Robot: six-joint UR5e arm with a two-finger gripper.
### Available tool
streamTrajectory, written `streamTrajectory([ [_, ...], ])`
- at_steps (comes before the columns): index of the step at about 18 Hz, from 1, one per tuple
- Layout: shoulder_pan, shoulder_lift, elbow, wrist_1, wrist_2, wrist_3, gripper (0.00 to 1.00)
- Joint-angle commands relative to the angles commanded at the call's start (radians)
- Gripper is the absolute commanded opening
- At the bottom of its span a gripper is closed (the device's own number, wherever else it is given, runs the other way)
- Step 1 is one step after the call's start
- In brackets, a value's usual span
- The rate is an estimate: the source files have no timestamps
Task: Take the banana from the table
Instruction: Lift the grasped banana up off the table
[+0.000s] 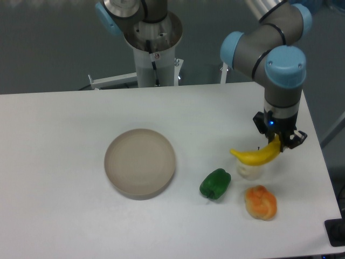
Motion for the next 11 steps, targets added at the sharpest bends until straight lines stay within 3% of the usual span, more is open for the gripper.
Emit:
streamTrajectory([
  [11,-0.012,-0.014,0.012,0.005,-0.002,-0.031,0.33],
])
